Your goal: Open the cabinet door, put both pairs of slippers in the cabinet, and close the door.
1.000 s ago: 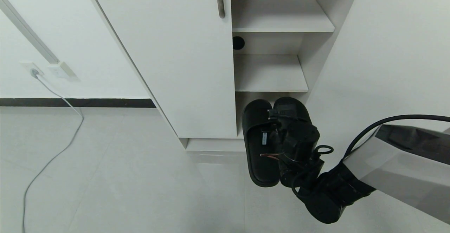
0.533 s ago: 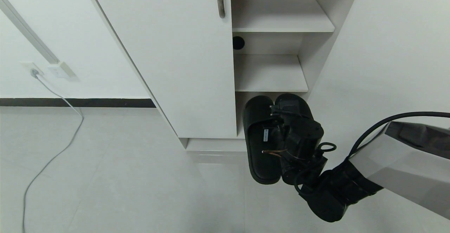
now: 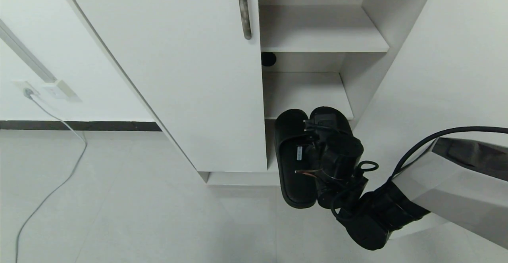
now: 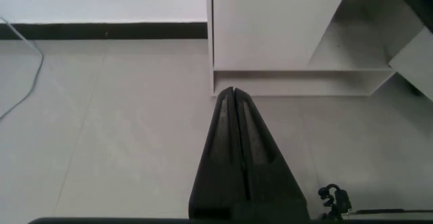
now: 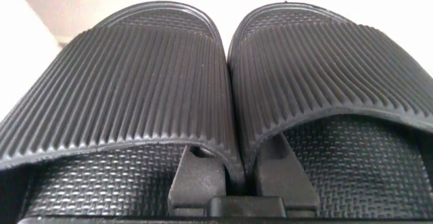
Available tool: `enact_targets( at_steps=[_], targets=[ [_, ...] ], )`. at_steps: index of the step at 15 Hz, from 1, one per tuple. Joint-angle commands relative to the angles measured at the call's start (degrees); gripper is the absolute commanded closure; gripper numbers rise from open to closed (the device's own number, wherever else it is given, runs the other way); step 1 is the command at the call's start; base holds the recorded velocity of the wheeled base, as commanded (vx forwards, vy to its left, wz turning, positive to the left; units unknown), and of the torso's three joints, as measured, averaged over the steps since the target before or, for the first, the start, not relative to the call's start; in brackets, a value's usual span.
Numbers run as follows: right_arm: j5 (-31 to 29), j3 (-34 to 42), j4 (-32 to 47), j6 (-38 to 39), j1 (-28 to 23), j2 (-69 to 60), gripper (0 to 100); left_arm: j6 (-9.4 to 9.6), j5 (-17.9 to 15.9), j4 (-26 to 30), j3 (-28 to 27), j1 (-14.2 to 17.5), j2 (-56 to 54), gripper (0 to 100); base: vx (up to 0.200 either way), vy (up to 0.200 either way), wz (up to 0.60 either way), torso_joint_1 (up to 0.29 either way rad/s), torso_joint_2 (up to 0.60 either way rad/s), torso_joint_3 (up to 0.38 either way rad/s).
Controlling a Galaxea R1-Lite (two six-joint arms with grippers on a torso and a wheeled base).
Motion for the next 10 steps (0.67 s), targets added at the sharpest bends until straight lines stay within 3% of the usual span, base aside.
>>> enact_targets(
  at_steps=[1,4,10],
  targets=[
    [0.17,0.02,-0.11,-0.02,-0.12,0.73,100,-0.01,0.04,0.0,0.0,-0.04,0.07,100,0.0,0.0,0.0,0.0,0.0,0.0],
    [2.11,-0.68,-0.11,0.33,-1.53,2.57,100,-0.19,0.13,0.0,0.0,0.05,0.07,100,0.0,0.0,0.0,0.0,0.0,0.0],
    [3.78,-10.44,4.11,0.33,-5.22,6.27,100,-0.27,0.22,0.0,0.0,-0.04,0.07,100,0.0,0.0,0.0,0.0,0.0,0.0]
  ],
)
